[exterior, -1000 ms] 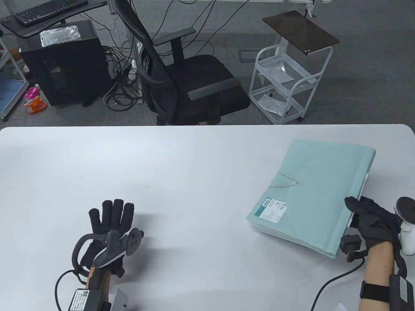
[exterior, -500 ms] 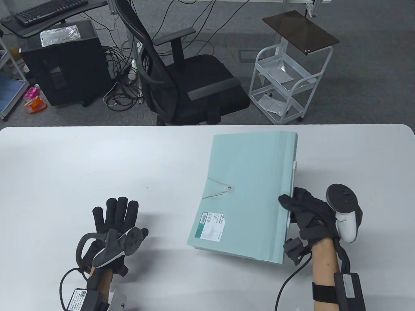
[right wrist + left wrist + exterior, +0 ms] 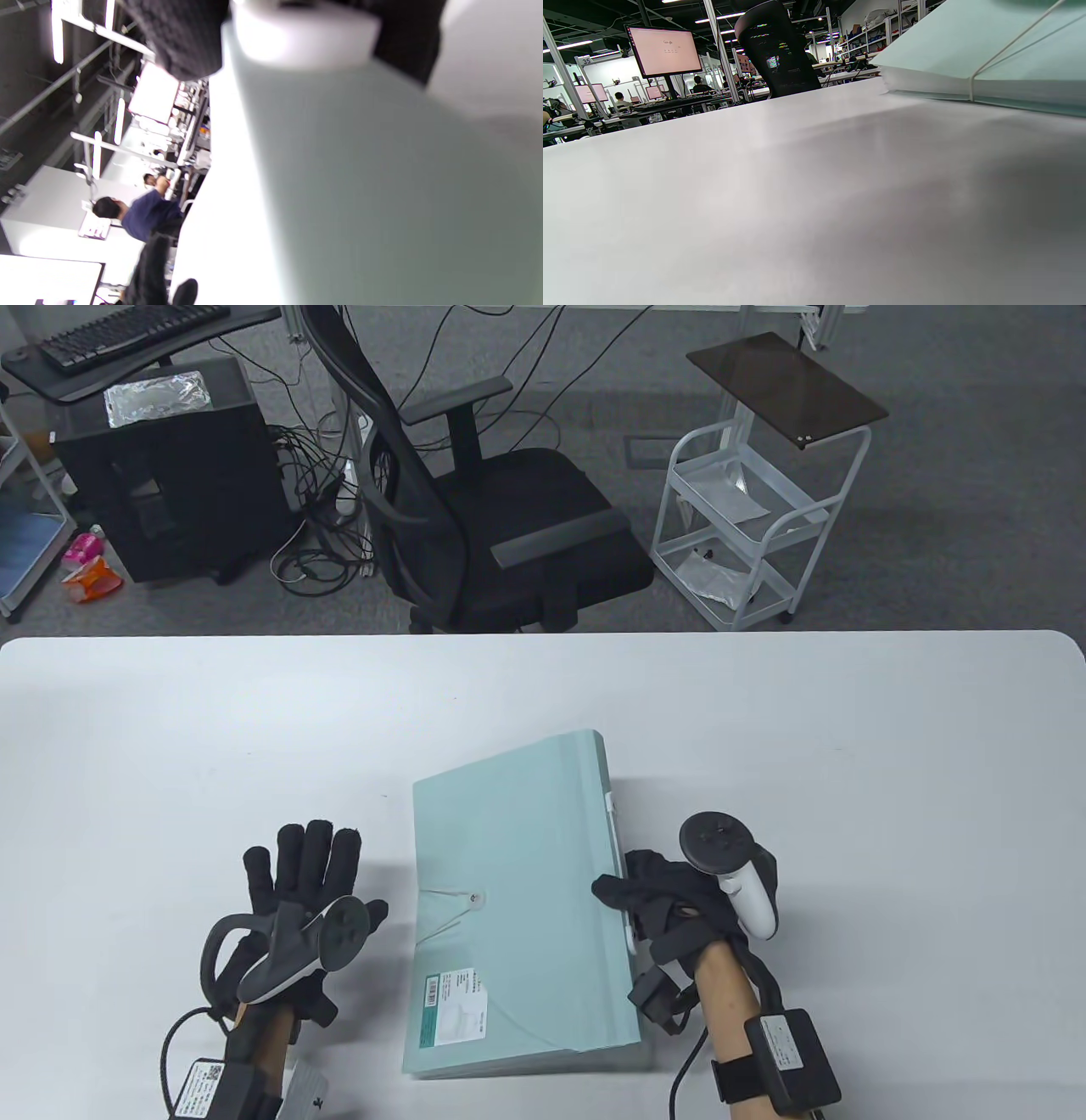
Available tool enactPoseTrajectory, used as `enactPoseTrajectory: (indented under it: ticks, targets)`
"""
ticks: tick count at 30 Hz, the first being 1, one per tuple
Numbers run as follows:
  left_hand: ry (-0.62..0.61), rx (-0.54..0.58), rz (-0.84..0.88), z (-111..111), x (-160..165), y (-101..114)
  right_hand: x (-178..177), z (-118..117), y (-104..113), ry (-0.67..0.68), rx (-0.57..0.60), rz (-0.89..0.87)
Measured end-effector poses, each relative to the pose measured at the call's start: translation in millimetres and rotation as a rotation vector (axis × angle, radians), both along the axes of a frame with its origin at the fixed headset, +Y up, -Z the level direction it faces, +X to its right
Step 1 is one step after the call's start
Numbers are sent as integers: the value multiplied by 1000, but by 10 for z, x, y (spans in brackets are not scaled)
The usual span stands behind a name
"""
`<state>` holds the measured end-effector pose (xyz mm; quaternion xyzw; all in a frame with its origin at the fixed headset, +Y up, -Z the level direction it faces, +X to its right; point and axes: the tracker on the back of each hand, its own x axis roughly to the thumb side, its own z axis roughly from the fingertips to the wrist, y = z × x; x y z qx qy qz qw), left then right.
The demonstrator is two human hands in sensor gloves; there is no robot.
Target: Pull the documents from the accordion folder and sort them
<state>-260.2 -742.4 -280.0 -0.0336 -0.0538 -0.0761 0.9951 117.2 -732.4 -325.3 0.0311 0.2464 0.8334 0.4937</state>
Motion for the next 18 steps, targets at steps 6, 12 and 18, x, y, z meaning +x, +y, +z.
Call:
enactPoseTrajectory:
  ticks: [6,12,18]
  targets:
    - [-3,4,-9,-8,11,-6,-76,35,-141,3,-19,102]
    - [-6,-7,-27,-17,26,-30,-50,60,-251,-18,-27,245]
    - [-11,-21,-40,-29,49,-49,-85,96,-174,45,80,585]
